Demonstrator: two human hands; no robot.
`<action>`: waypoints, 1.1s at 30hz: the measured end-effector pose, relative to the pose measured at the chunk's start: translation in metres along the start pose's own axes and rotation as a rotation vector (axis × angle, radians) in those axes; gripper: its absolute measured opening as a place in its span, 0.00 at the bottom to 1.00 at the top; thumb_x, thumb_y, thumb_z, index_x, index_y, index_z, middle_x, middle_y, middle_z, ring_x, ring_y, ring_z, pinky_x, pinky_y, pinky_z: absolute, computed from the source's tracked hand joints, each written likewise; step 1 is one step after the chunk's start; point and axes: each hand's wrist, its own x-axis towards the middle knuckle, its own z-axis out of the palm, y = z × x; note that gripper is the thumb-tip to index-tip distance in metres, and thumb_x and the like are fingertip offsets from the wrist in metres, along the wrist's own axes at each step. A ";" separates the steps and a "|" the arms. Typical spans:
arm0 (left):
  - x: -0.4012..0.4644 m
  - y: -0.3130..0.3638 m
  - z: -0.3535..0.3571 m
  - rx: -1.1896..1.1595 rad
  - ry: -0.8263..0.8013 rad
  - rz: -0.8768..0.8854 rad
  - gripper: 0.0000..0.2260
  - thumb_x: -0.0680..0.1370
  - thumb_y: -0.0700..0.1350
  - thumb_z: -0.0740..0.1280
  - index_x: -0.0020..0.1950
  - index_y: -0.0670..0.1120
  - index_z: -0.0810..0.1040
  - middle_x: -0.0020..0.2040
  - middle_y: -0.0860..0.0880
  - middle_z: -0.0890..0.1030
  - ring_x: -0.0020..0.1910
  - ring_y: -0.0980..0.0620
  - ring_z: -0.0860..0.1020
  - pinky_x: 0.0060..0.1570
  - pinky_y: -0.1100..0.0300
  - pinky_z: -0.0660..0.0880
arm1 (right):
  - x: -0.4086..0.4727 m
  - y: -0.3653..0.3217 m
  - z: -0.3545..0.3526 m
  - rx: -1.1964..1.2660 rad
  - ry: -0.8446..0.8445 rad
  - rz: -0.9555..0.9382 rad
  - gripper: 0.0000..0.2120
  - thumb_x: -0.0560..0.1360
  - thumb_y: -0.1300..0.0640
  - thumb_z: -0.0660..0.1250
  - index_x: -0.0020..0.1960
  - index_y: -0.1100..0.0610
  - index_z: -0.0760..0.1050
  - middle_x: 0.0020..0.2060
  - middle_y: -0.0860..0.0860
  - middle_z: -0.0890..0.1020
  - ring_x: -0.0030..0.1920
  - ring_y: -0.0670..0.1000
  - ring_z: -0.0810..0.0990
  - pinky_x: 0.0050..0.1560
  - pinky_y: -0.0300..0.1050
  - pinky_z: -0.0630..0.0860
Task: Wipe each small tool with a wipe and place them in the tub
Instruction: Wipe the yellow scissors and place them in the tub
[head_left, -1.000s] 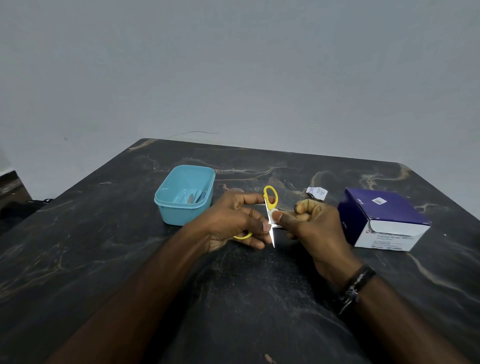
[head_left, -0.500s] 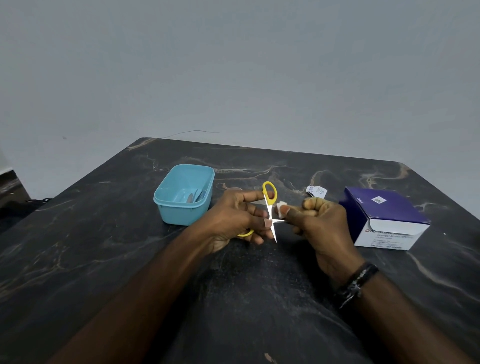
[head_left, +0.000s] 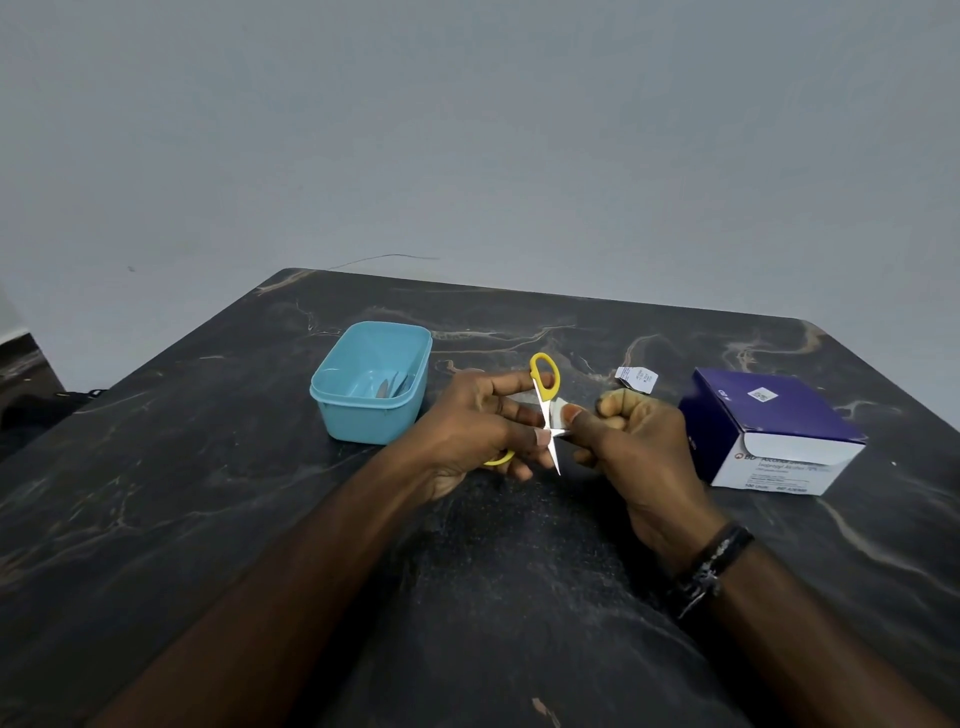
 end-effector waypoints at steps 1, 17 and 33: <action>0.000 0.000 0.000 0.001 0.000 0.001 0.24 0.72 0.27 0.69 0.65 0.45 0.77 0.47 0.38 0.84 0.37 0.44 0.83 0.28 0.59 0.78 | 0.000 0.000 0.000 0.001 0.002 -0.005 0.12 0.74 0.65 0.71 0.38 0.57 0.69 0.23 0.48 0.68 0.30 0.50 0.71 0.33 0.42 0.75; 0.000 -0.004 0.005 0.032 -0.035 -0.005 0.25 0.72 0.25 0.67 0.65 0.45 0.76 0.43 0.40 0.81 0.37 0.45 0.82 0.27 0.60 0.76 | -0.006 -0.002 0.001 0.056 -0.108 -0.024 0.15 0.70 0.69 0.74 0.43 0.59 0.67 0.29 0.64 0.75 0.26 0.55 0.81 0.27 0.44 0.75; 0.001 -0.005 0.009 -0.026 -0.038 0.001 0.24 0.72 0.26 0.68 0.65 0.43 0.76 0.45 0.41 0.83 0.38 0.45 0.83 0.28 0.61 0.77 | -0.007 -0.008 0.001 0.165 -0.054 -0.012 0.17 0.70 0.72 0.73 0.45 0.59 0.66 0.35 0.63 0.84 0.31 0.62 0.83 0.27 0.48 0.79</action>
